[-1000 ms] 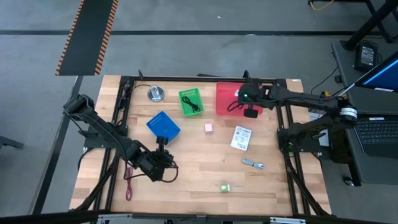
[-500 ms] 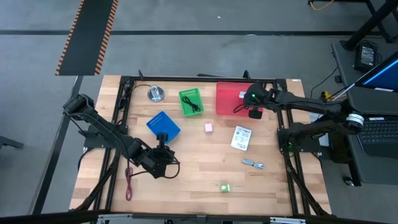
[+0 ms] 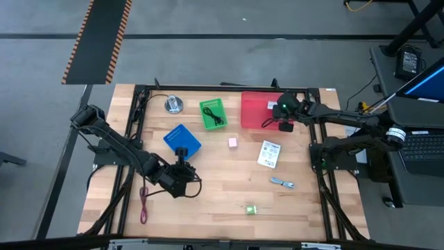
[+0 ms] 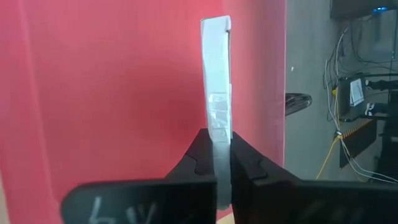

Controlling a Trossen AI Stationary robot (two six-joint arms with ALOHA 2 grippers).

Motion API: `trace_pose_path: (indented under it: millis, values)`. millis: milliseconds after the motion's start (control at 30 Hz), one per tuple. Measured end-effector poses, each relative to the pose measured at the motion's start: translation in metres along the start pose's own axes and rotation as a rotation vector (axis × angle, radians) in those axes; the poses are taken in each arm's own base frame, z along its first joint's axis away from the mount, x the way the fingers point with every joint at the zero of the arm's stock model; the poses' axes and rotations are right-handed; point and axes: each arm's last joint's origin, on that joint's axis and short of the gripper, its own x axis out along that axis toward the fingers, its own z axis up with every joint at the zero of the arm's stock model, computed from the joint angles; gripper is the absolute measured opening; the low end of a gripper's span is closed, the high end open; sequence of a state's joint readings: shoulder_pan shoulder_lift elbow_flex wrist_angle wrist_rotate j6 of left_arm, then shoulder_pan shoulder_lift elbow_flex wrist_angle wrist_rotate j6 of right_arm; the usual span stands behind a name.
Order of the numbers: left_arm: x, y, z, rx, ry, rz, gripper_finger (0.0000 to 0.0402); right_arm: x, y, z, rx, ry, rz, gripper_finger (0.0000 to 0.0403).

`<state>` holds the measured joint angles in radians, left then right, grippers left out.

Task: Pick and place items into bin
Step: Put the left white card reader box into the pink bin, then put the blue charger cable into the green bin

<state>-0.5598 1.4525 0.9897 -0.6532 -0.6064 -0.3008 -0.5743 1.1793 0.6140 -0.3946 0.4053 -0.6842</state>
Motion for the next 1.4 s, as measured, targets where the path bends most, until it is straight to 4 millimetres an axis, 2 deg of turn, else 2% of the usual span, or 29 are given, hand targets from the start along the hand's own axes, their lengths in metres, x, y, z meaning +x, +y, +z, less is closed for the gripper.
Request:
trace_pose_path:
  millis: [900,1167,1400]
  values:
    - [0.0,-0.001,0.0,-0.003,0.01,-0.03,0.0002,-0.005,-0.005,0.003,0.053,0.016,-0.001,0.0118]
    - [0.0,-0.001,0.0,-0.002,0.008,-0.026,0.0002,-0.022,-0.018,0.012,0.181,0.047,0.025,0.013]
    - [0.0,-0.001,0.0,-0.002,0.007,-0.023,0.0002,-0.049,-0.022,0.039,0.237,-0.065,0.028,0.0111]
